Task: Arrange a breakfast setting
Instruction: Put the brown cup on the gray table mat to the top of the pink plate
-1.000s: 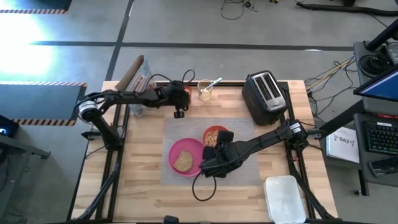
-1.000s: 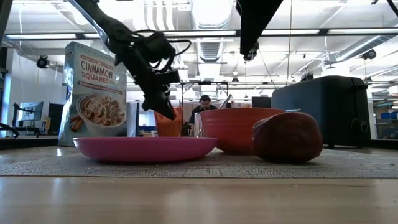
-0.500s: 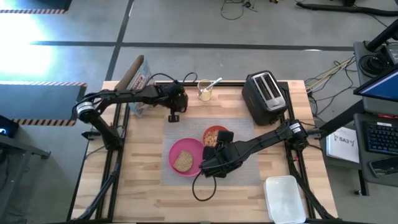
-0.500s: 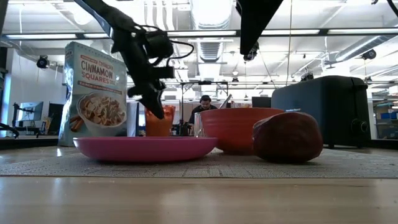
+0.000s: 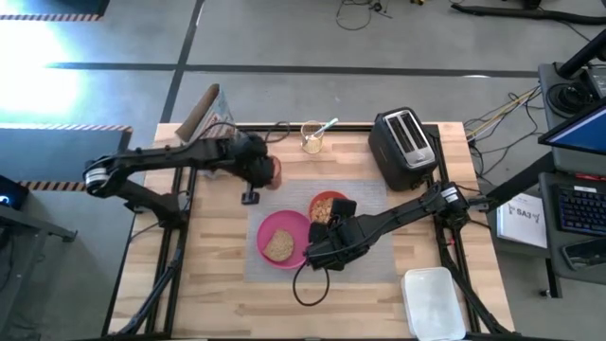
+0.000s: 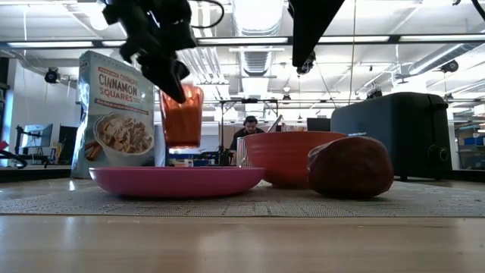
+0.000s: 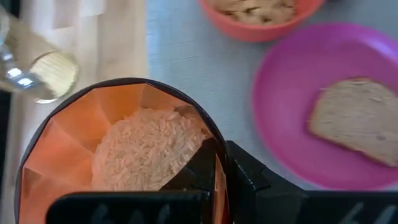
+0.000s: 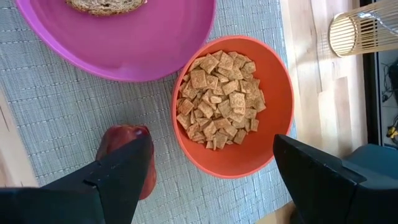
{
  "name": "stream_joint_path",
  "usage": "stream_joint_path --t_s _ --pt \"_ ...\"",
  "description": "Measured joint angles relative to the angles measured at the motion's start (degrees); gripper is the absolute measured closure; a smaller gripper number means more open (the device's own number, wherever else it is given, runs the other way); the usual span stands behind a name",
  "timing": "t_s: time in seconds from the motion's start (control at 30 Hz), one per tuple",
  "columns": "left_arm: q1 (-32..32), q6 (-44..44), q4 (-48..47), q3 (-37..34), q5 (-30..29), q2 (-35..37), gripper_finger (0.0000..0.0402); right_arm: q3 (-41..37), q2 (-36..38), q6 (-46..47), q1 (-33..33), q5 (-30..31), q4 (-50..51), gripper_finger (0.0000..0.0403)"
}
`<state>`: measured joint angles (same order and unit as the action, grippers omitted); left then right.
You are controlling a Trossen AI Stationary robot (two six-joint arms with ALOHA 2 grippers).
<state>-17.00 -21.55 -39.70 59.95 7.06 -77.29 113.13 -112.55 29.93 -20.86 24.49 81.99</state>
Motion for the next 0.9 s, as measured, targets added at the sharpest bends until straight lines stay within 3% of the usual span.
stream_joint_path --t_s 0.2,0.43,0.57,0.9 --pt "4.5 1.1 4.5 -3.8 0.2 0.8 0.0398 0.0 0.0 0.0 0.0 0.0 0.0 0.0076" --pt "5.2 0.2 14.8 -5.9 0.2 -1.0 0.0398 -0.1 0.0 0.0 0.0 0.0 -0.3 0.0076" --pt "5.2 -0.3 15.3 -6.0 2.8 -3.6 0.0397 -0.1 0.0 0.0 0.0 0.0 -0.5 0.0076" --pt "5.4 -1.9 16.0 -5.4 2.6 -9.9 0.0397 -0.1 0.0 -0.1 0.0 0.1 -0.7 0.0076"
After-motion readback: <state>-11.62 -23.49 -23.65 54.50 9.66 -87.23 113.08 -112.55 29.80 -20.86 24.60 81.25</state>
